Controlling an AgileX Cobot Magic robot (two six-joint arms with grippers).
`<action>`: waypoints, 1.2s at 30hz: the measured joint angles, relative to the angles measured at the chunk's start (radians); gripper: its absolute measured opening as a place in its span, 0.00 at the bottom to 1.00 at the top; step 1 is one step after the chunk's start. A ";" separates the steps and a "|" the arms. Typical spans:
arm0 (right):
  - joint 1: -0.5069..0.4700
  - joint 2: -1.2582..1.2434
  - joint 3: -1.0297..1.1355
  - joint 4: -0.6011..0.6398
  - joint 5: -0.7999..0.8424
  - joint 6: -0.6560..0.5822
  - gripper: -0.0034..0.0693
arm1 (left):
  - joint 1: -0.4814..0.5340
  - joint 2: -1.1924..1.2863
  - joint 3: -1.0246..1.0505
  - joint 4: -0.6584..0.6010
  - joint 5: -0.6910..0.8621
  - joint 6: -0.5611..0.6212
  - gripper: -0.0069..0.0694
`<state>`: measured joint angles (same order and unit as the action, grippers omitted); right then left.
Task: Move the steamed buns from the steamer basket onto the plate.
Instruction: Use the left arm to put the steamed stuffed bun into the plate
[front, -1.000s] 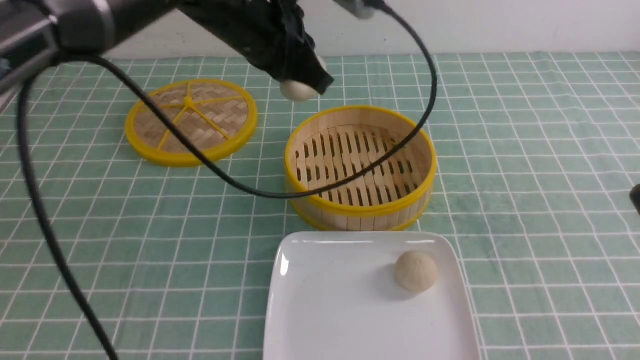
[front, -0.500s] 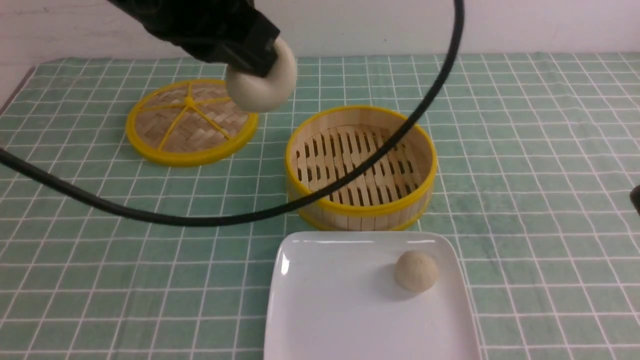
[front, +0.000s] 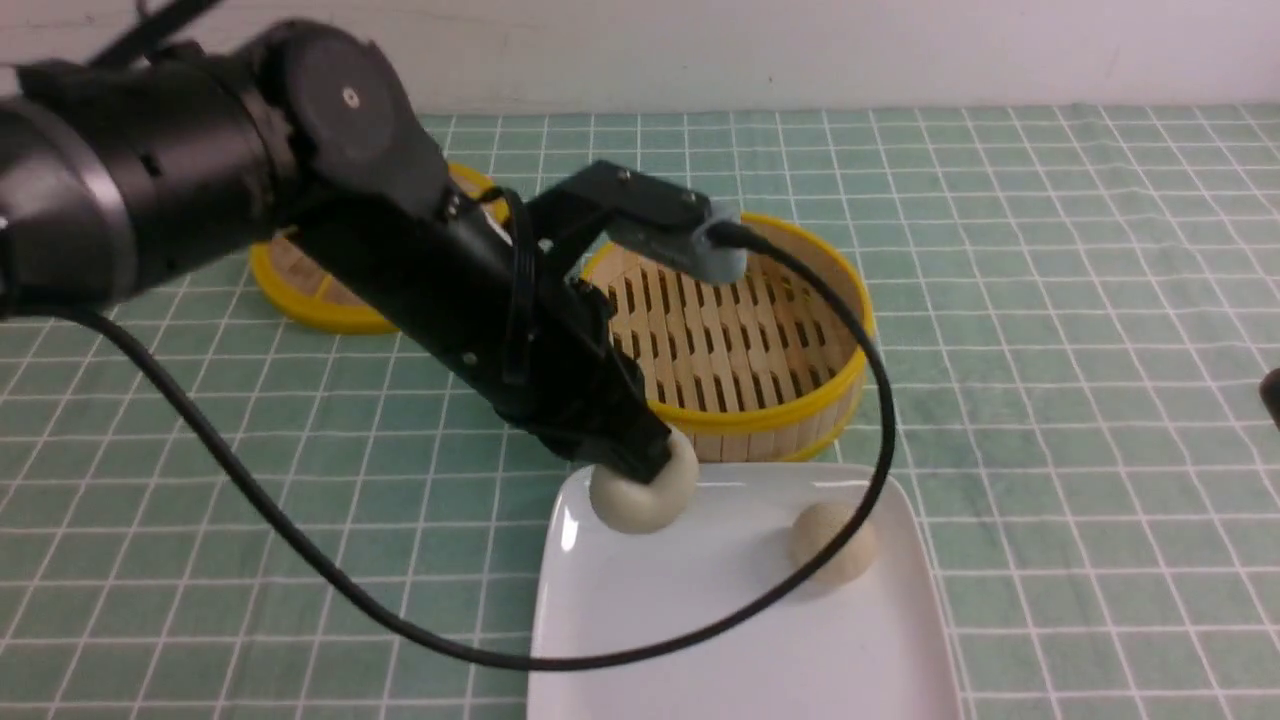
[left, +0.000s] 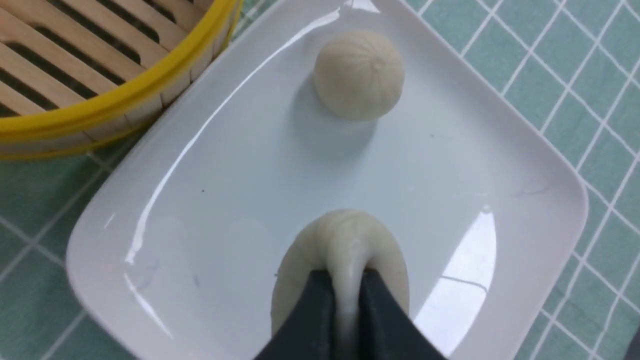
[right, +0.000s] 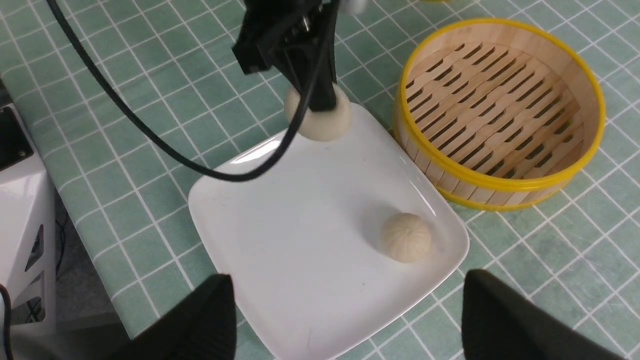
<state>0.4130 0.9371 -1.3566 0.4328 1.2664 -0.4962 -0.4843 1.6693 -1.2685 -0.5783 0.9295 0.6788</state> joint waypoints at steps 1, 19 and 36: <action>0.000 0.000 0.000 0.000 0.000 0.000 0.85 | 0.000 0.020 0.009 -0.023 -0.015 0.030 0.14; 0.000 0.000 0.000 0.004 0.000 0.000 0.85 | 0.000 0.220 0.015 -0.133 -0.142 0.185 0.14; 0.000 0.000 0.000 0.012 0.000 0.001 0.85 | 0.000 0.220 0.015 -0.156 -0.176 0.194 0.15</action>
<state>0.4130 0.9371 -1.3566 0.4451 1.2664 -0.4950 -0.4843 1.8894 -1.2539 -0.7339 0.7540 0.8732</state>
